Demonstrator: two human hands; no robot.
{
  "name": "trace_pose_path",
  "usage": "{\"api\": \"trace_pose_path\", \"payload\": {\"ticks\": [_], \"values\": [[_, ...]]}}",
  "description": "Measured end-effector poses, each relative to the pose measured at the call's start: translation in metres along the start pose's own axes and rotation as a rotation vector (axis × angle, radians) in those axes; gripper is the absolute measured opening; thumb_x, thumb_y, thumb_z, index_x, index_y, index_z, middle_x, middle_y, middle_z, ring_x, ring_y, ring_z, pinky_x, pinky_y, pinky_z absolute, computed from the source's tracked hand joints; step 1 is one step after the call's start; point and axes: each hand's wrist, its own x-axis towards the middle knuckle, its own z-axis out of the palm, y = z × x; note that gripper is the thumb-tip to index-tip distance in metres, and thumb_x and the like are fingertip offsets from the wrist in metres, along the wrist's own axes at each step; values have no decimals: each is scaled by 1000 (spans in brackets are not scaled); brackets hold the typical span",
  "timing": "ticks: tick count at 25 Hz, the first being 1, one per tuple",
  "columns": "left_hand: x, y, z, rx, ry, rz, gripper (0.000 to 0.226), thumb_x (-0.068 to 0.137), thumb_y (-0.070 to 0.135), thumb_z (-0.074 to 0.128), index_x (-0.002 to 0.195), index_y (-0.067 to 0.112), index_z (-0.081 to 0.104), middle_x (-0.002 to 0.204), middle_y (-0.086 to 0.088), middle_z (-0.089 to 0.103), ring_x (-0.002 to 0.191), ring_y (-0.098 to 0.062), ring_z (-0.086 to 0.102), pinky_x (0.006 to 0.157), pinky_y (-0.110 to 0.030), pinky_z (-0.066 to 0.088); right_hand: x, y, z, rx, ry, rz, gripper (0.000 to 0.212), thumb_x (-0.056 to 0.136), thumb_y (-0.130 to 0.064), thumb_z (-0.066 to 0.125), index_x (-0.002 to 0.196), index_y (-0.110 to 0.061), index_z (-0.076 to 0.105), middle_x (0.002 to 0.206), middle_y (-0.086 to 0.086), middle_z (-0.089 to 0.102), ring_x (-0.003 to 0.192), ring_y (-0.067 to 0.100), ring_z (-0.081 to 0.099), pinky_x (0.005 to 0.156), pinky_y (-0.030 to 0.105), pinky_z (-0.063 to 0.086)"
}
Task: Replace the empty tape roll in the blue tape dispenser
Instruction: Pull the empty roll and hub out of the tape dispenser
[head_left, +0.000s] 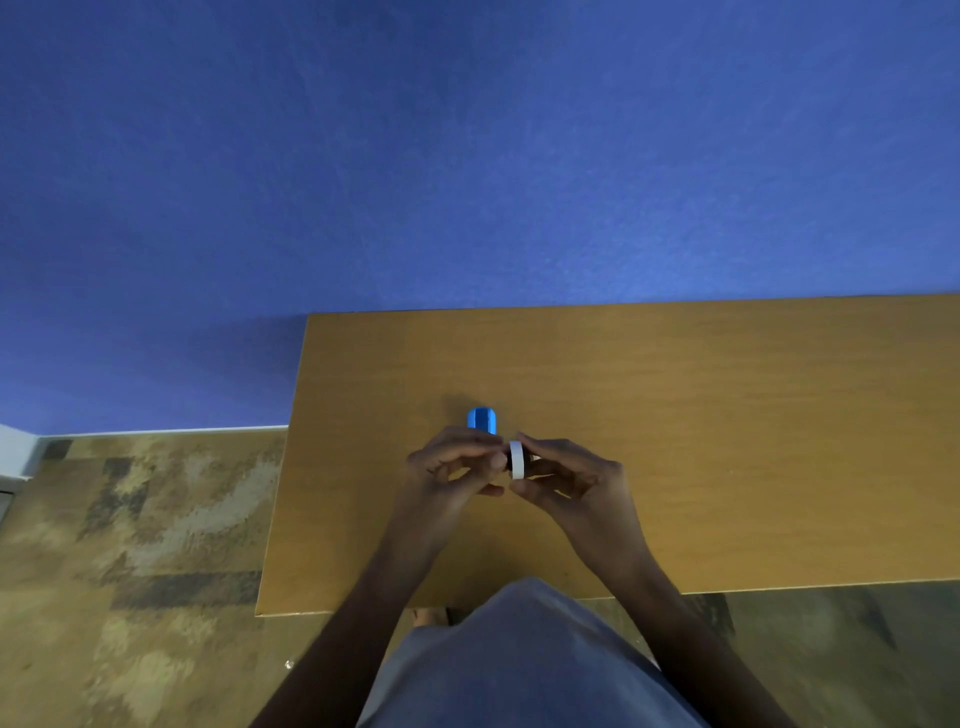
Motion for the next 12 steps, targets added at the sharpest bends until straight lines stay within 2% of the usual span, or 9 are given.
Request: {"api": "trace_pose_path", "payload": {"ticks": [3, 7, 12], "values": [[-5, 0, 1, 18, -66, 54, 30, 80, 12, 85, 108, 2, 80, 120, -12, 76, 104, -27, 79, 76, -38, 67, -5, -7, 1, -20, 22, 4, 48, 84, 1, 90, 128, -15, 80, 115, 2, 86, 100, 24, 85, 88, 34, 69], [-13, 0, 9, 58, -71, 45, 37, 75, 2, 91, 110, 11, 81, 117, -6, 82, 111, -24, 79, 88, -32, 64, -11, -9, -1, -116, 76, -22, 47, 84, 6, 89, 124, -17, 80, 111, -4, 86, 100, 19, 84, 91, 41, 70], [-20, -1, 12, 64, -57, 111, 29, 80, 2, 86, 104, 19, 85, 117, 1, 82, 116, -20, 77, 94, -30, 61, -19, -12, -1, -147, 96, -96, 43, 83, -1, 92, 123, -13, 82, 110, 1, 86, 100, 18, 84, 90, 38, 70]]}}
